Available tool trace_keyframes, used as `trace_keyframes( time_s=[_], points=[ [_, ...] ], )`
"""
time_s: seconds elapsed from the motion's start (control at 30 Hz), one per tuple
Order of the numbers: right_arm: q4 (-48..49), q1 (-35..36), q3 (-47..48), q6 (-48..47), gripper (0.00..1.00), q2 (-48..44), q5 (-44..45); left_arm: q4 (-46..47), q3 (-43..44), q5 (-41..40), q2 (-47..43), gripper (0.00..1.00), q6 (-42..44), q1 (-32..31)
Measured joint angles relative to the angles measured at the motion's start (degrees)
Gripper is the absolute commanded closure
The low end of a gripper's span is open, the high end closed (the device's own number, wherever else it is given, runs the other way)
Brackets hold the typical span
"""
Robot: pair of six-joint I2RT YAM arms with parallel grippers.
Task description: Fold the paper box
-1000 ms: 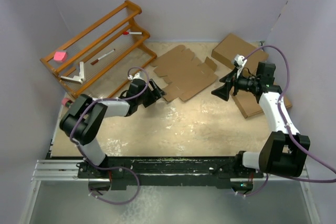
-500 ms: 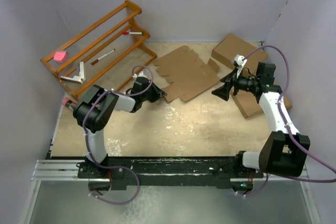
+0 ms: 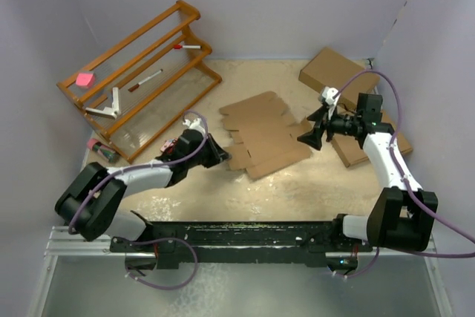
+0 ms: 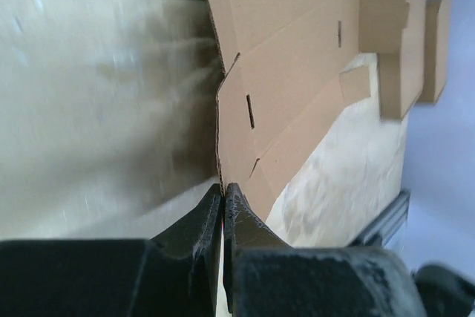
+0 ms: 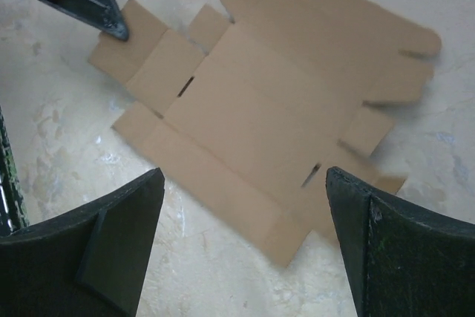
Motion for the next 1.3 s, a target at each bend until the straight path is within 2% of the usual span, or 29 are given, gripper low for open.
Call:
trace_keyframes(
  time_s=[0.17, 0.27, 0.43, 0.57, 0.73, 0.87, 0.97, 1.1, 1.3],
  points=[
    [-0.76, 2.93, -1.36, -3.72, 0.06, -0.13, 1.70, -5.18, -6.64, -0.50, -6.71, 0.94, 1.75, -4.39],
    [0.42, 3.04, -1.36, -2.43, 0.06, 0.63, 3.43, -8.55, -9.27, -0.61, -9.31, 0.76, 3.43, -4.39],
    [1.77, 3.04, -0.02, 2.25, 0.08, 6.86, 7.21, -10.91, -9.29, 0.39, -10.34, 0.48, 6.21, -4.42],
    [1.68, 3.04, 0.72, 4.44, 0.08, 10.19, 9.01, -17.44, -5.25, -0.81, -10.38, 0.36, 9.92, -4.42],
    [0.37, 3.04, 2.56, 5.40, 0.09, 10.71, 9.38, -23.56, 2.32, -2.25, -13.00, 0.36, 16.87, -2.73],
    [-0.37, 3.04, 4.17, 5.62, 0.09, 10.60, 8.61, -21.84, 7.82, 4.04, -11.69, 0.36, 20.81, 2.10],
    [-1.29, 2.99, 4.35, 5.68, 0.08, 10.60, 8.48, -19.34, 12.83, 10.99, -5.20, 0.36, 21.68, 5.33],
    [-2.01, 2.99, 4.35, 5.68, 0.09, 10.60, 8.24, -19.12, 19.78, 17.90, 6.64, 0.38, 22.49, 6.08],
    [-2.58, 2.99, 4.37, 5.68, 0.09, 10.60, 8.20, -21.35, 25.94, 22.58, 17.86, 0.43, 23.82, 6.08]
  ],
)
